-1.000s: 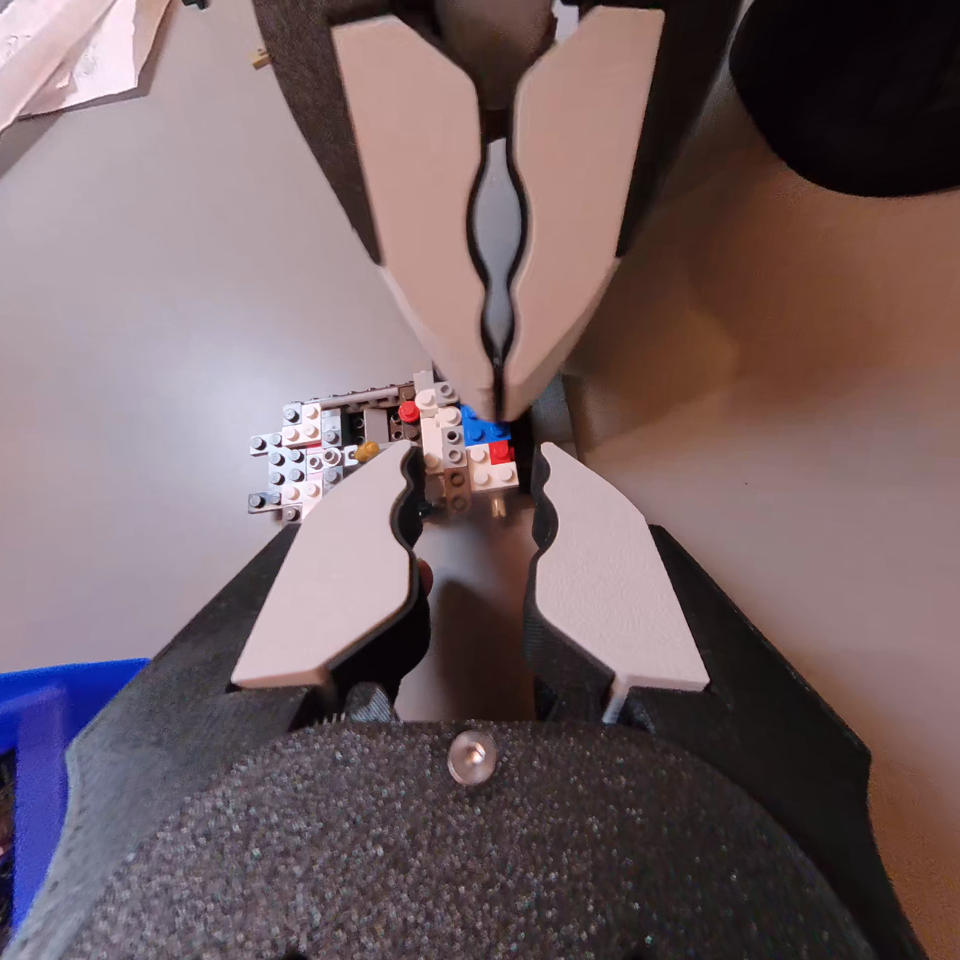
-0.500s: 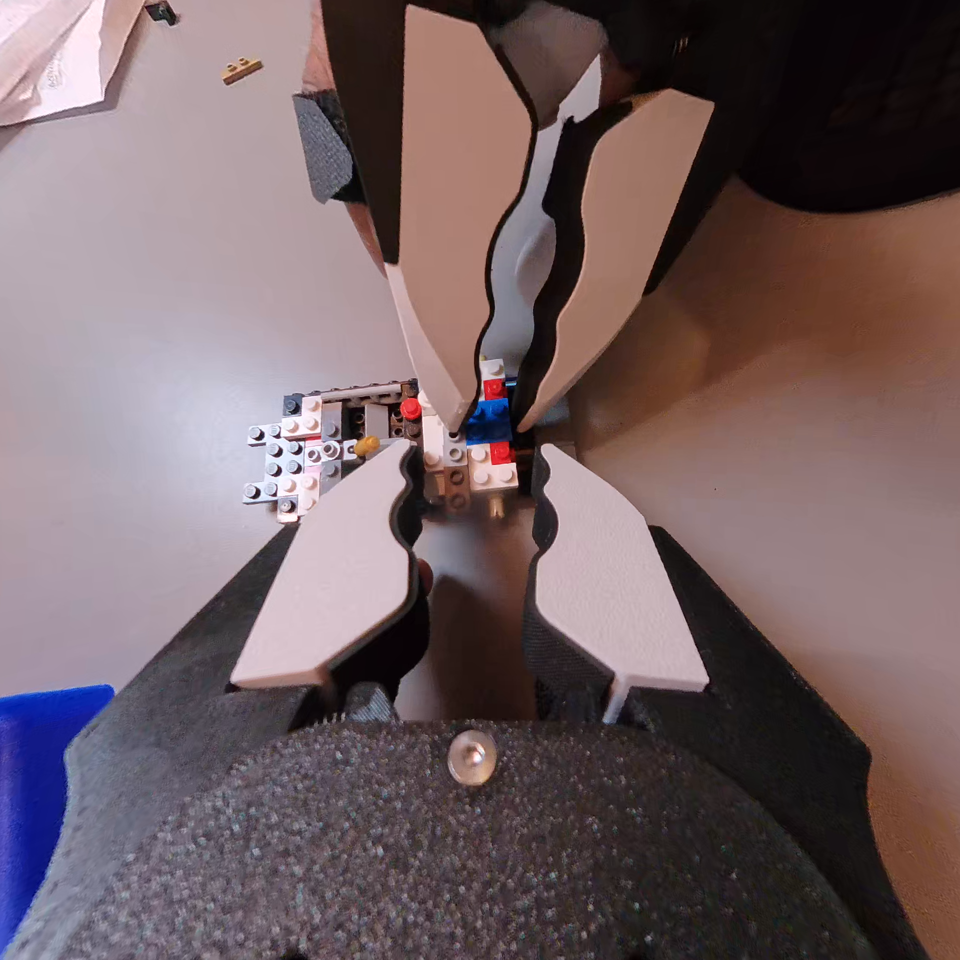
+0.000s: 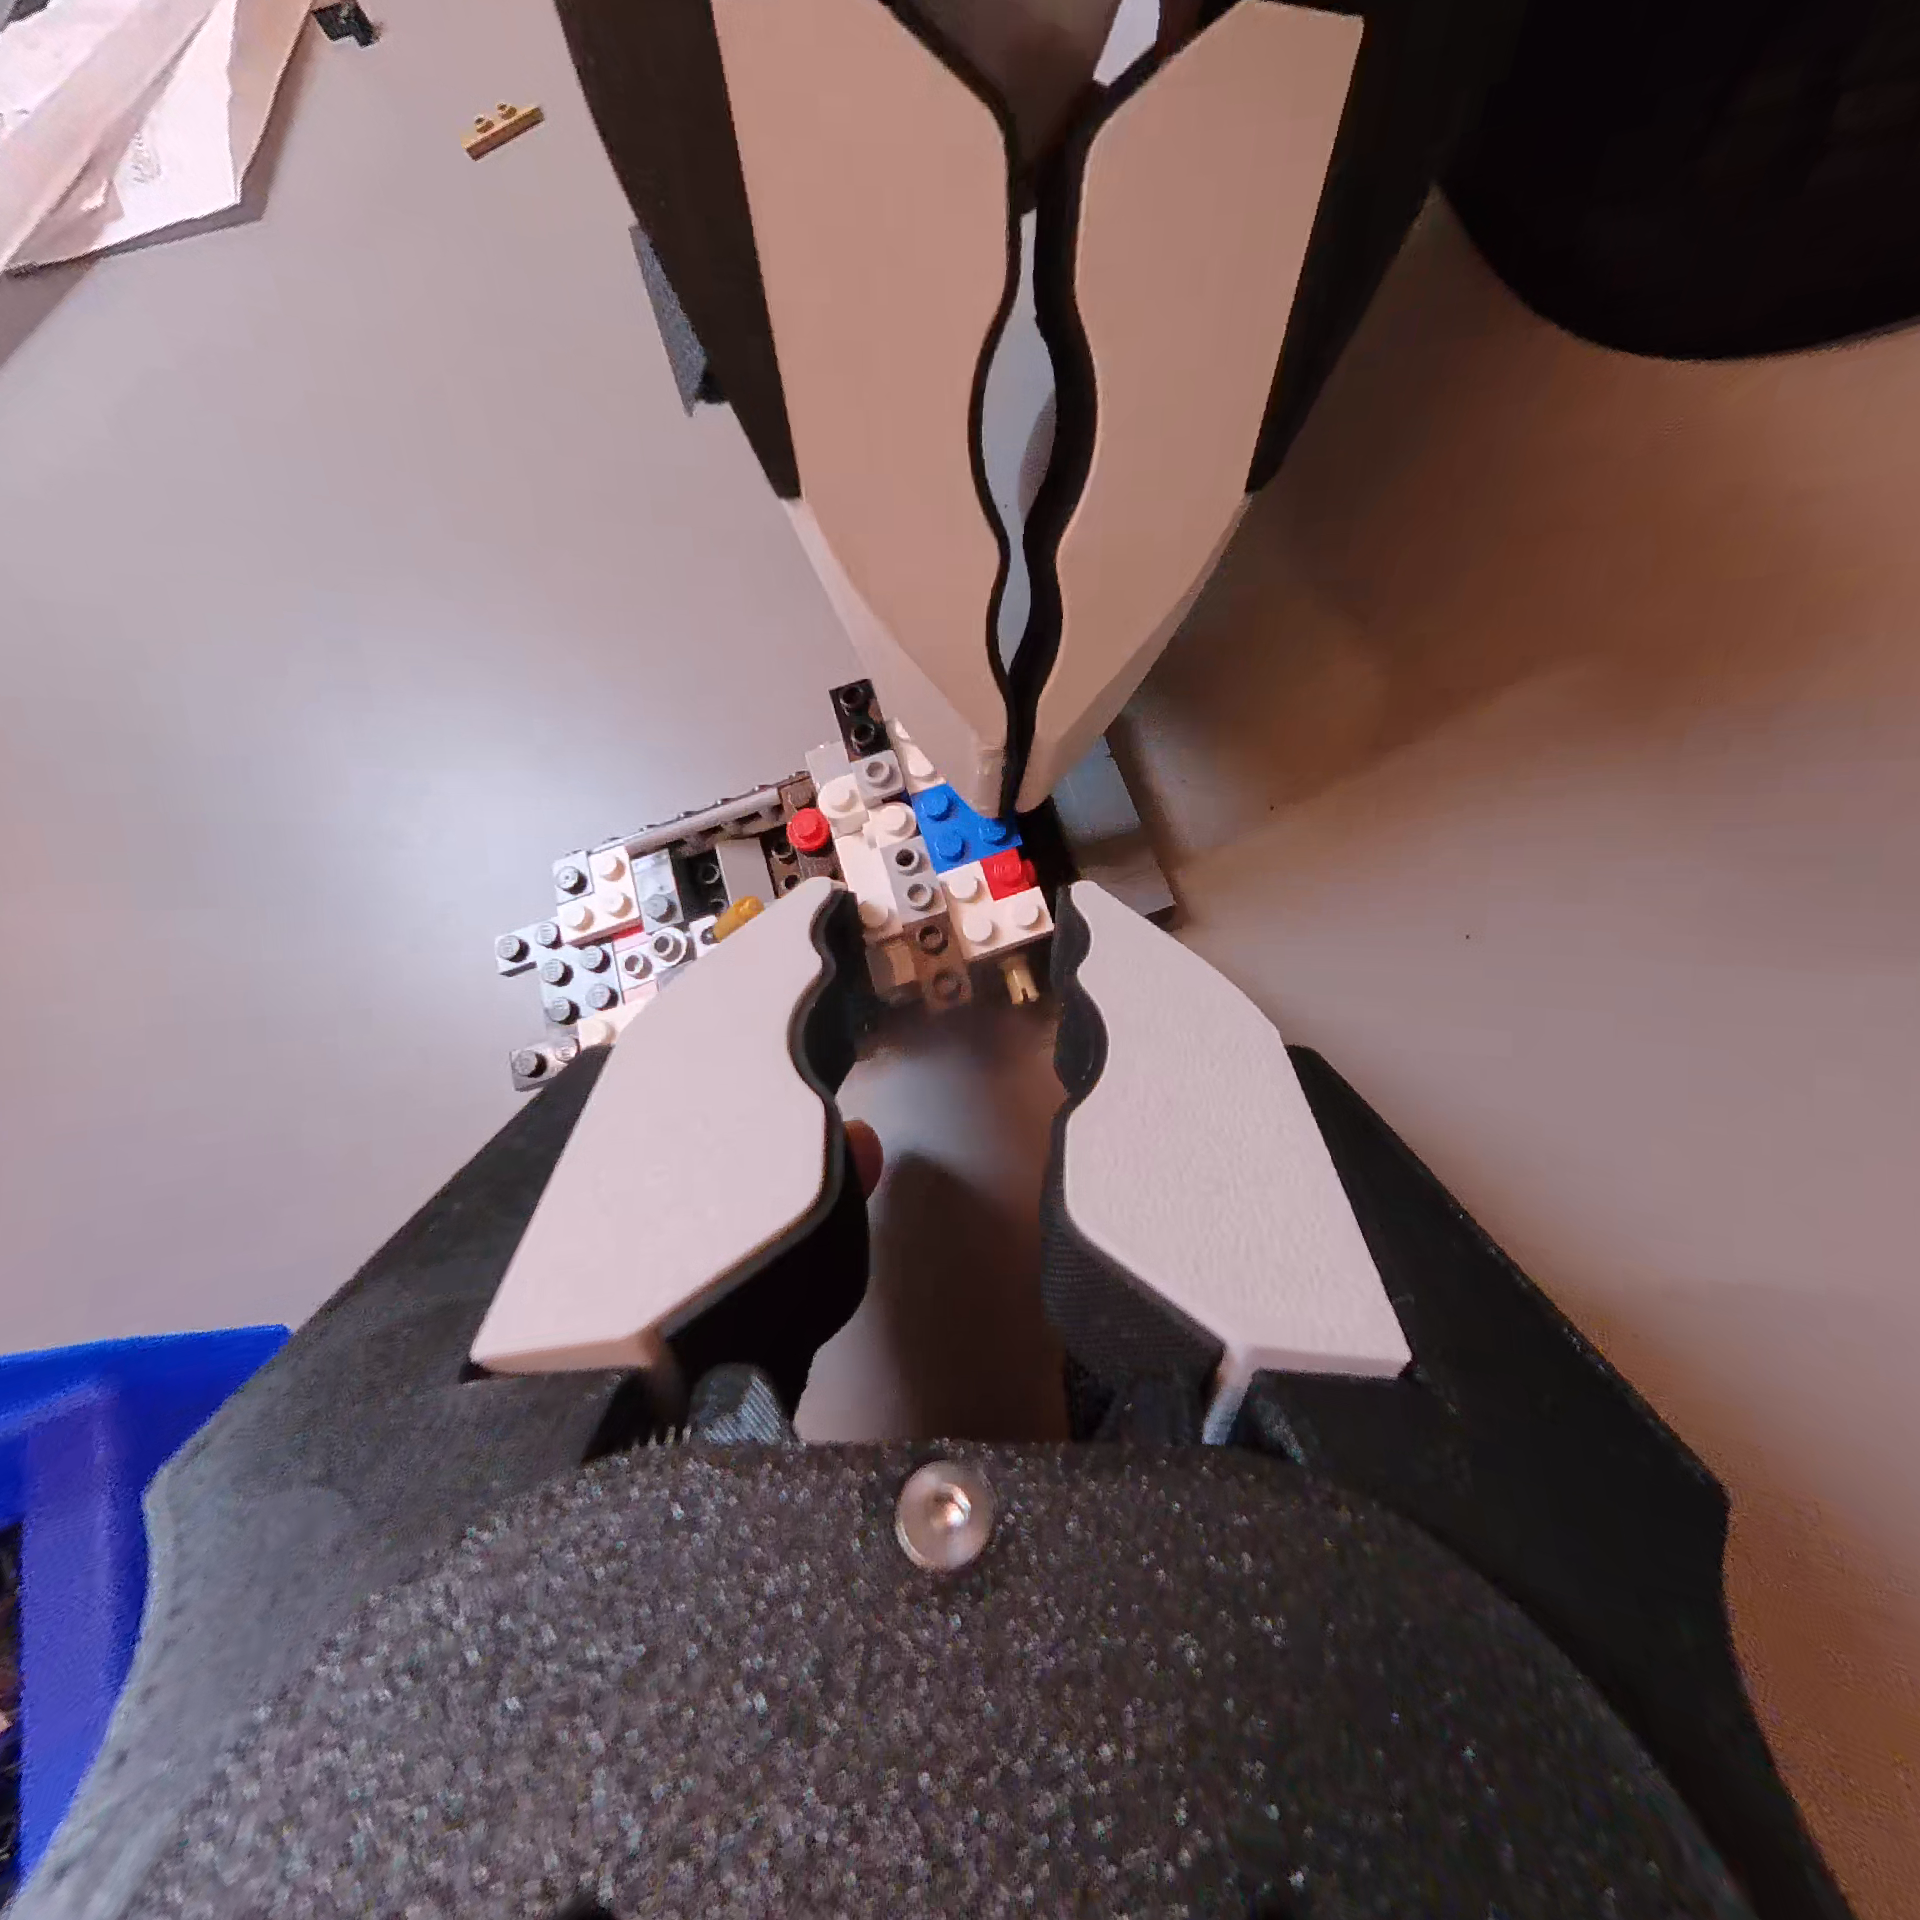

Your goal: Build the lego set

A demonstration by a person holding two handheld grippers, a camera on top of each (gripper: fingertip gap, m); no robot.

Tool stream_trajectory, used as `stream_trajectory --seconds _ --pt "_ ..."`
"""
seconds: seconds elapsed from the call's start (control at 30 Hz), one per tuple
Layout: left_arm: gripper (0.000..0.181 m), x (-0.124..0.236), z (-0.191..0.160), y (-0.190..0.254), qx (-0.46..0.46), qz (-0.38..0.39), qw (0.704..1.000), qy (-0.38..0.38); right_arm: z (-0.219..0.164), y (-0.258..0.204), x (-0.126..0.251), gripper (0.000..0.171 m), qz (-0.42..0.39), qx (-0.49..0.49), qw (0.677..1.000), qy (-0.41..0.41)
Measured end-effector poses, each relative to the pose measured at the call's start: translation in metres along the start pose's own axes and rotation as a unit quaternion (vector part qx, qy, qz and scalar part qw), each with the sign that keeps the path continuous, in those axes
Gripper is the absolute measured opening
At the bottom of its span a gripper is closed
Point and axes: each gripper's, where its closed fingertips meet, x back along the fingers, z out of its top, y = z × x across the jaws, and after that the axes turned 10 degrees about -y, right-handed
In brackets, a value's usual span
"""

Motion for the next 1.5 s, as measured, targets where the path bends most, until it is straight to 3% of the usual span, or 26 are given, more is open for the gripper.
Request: stream_trajectory --seconds 0.27,0.5,0.73,1.03,1.33,1.5 --pt "0.036 -0.001 0.005 0.011 -0.015 -0.013 1.000 0.000 0.013 0.025 0.024 0.000 -0.065 -0.003 0.997 0.038" --pt "0.036 0.001 0.005 0.013 -0.011 -0.017 1.000 0.008 0.004 -0.006 0.015 0.018 -0.008 -0.004 1.000 0.019" --pt "0.044 0.003 0.006 0.010 0.020 -0.030 0.999 0.030 -0.002 -0.003 0.009 0.023 -0.018 -0.013 1.000 0.020" --pt "0.039 -0.002 0.009 0.013 0.036 -0.035 0.998 0.034 -0.004 -0.003 0.005 0.025 -0.018 -0.034 0.998 0.052" --pt "0.037 -0.003 0.009 0.012 0.038 -0.030 0.999 0.017 -0.003 -0.006 0.001 0.020 -0.047 0.051 0.998 0.005" --pt "0.037 -0.003 0.008 0.012 0.029 -0.037 0.999 0.018 -0.002 -0.009 0.000 0.015 -0.013 0.091 0.995 -0.033"
